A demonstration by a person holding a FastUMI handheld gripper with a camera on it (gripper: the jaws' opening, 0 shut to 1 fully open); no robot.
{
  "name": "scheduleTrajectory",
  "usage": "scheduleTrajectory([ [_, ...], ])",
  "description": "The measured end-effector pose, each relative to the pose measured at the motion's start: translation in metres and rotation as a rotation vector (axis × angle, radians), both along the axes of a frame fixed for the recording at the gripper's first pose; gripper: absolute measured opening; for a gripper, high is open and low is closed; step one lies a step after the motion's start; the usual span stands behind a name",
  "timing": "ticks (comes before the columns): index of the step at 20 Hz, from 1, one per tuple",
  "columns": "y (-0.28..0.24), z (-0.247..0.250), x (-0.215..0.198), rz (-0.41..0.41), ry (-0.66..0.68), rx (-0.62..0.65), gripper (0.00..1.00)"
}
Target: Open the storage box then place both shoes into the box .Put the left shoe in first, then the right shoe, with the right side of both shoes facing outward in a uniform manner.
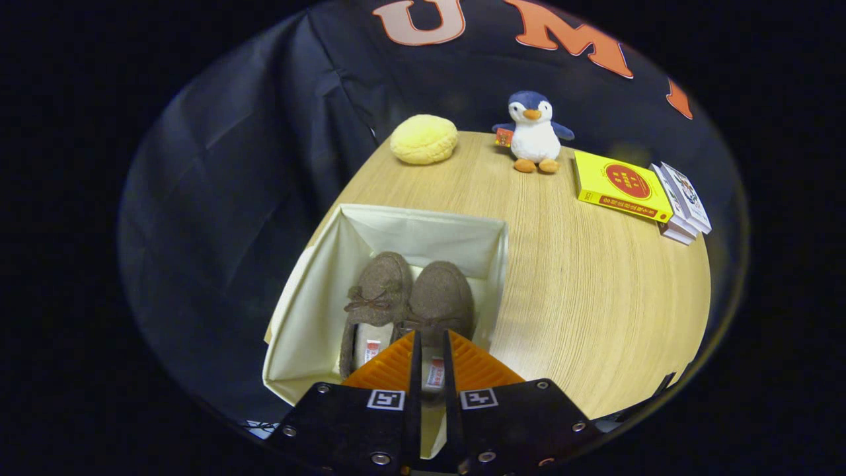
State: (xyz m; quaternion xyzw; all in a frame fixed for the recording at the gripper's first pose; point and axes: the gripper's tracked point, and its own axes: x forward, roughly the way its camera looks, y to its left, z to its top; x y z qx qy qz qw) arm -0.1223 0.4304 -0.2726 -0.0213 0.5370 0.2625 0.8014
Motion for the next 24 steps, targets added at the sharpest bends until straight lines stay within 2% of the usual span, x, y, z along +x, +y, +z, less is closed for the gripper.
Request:
scheduleTrajectory([
  [4, -0.037, 0.041, 0.024, -0.019, -0.134, 0.086, 0.28],
  [9, -0.122, 0.082, 0.055, -0.07, -0.311, 0.123, 0.61],
  [11, -0.157, 0.099, 0.068, -0.104, -0.381, 0.138, 0.69],
  [16, -0.244, 0.153, 0.107, -0.193, -0.602, 0.181, 0.8],
  [21, -0.308, 0.192, 0.129, -0.293, -0.723, 0.191, 0.94],
  [24, -0.344, 0.22, 0.143, -0.312, -0.866, 0.158, 0.97],
])
